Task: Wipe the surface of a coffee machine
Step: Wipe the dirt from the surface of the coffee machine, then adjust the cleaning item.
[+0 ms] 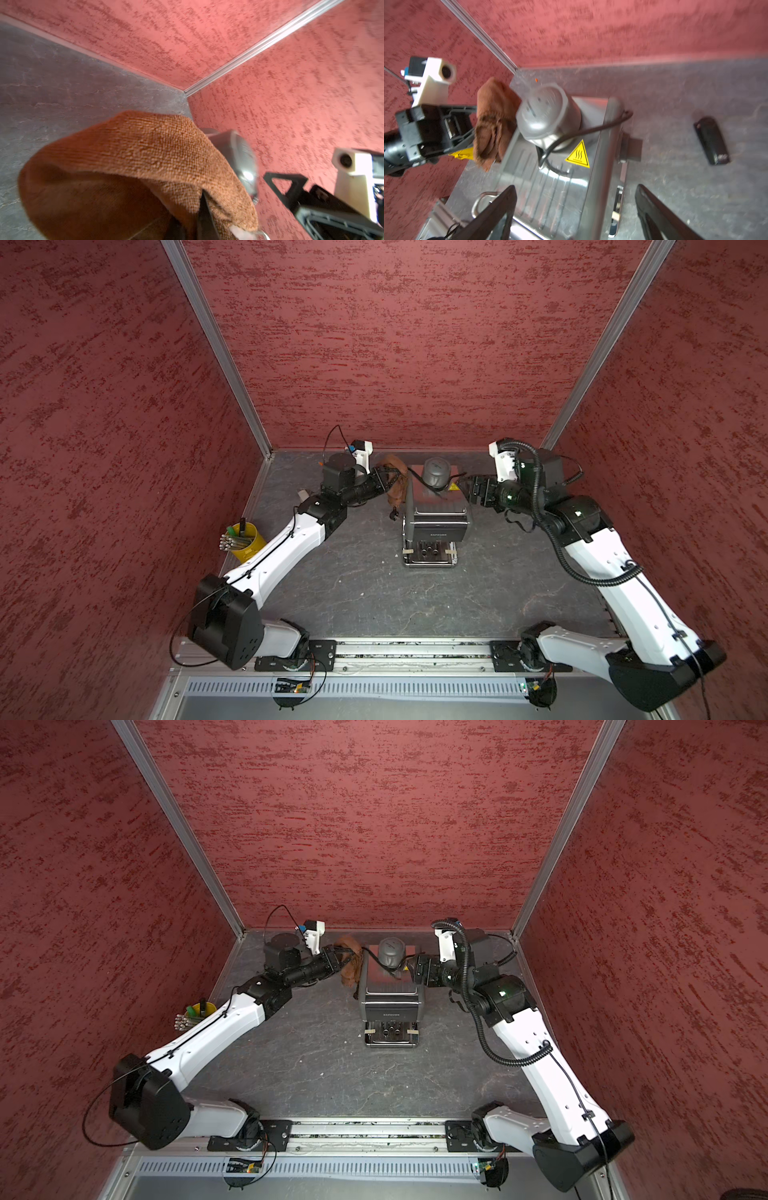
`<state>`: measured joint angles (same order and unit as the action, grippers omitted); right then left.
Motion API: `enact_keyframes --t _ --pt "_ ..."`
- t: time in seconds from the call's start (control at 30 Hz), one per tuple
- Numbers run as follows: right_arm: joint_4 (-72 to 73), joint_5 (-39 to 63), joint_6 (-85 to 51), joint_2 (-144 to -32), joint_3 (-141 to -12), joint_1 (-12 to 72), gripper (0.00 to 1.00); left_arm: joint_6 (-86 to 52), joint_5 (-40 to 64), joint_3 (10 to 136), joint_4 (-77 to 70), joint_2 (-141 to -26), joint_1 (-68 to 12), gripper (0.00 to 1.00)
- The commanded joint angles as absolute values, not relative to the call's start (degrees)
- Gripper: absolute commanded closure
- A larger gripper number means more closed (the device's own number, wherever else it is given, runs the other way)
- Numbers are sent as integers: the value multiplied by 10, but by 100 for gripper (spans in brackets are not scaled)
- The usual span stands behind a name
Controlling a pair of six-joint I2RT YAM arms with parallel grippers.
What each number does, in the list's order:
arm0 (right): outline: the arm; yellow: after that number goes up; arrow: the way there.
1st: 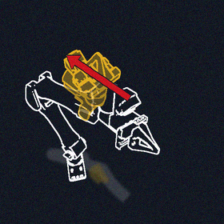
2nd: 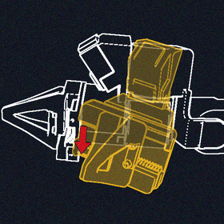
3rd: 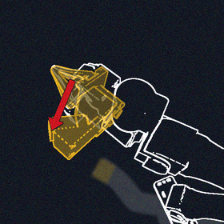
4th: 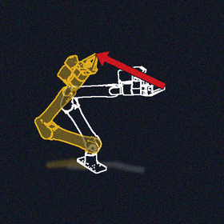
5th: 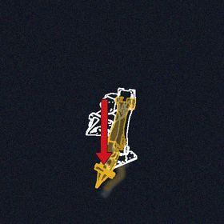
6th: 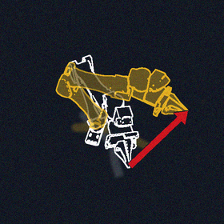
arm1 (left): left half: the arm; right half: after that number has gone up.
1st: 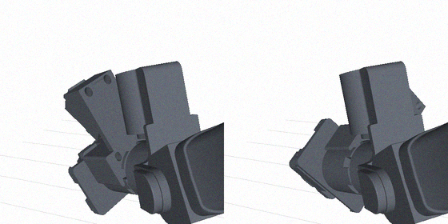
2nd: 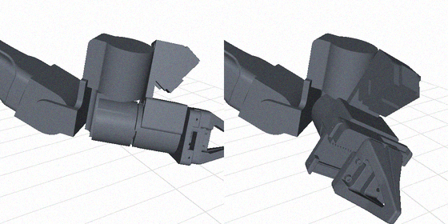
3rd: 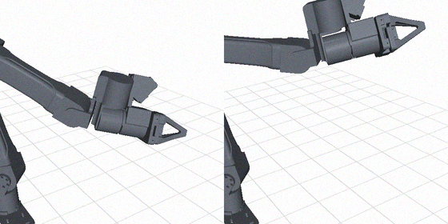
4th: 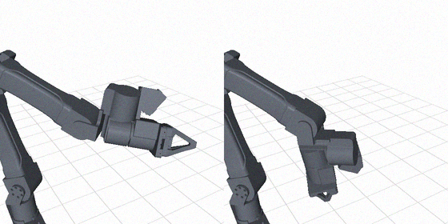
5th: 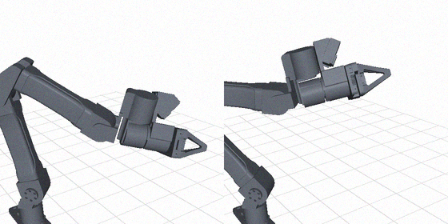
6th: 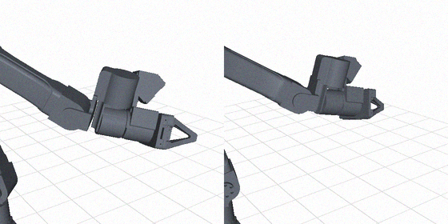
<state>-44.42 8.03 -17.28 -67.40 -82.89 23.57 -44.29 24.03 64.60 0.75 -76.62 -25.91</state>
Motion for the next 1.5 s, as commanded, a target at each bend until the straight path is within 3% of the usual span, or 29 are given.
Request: enact_keyframes --t 0.0,0.23,0.43,0.53,0.77,1.03,1.3,1.47 --pt "-441 69 -127 -667 -851 239 10 -426 275 642 43 -719 -248 100" --pt "-286 291 -90 -631 -807 238 12 -415 422 630 -13 -641 -244 100" --pt "-51 466 -194 -605 -723 242 9 -461 517 644 -98 -617 -254 100" --pt "20 496 -225 -598 -702 248 8 -496 535 640 -151 -622 -267 100" --pt "22 497 -227 -608 -707 278 9 -570 556 635 -298 -652 -308 100" --pt "-18 490 -186 -619 -712 323 16 -587 548 655 -319 -683 -328 100" --pt "-63 467 -143 -635 -726 351 35 -617 544 656 -355 -696 -328 100" --pt "-56 466 -145 -638 -728 352 59 -619 544 654 -351 -697 -328 100"
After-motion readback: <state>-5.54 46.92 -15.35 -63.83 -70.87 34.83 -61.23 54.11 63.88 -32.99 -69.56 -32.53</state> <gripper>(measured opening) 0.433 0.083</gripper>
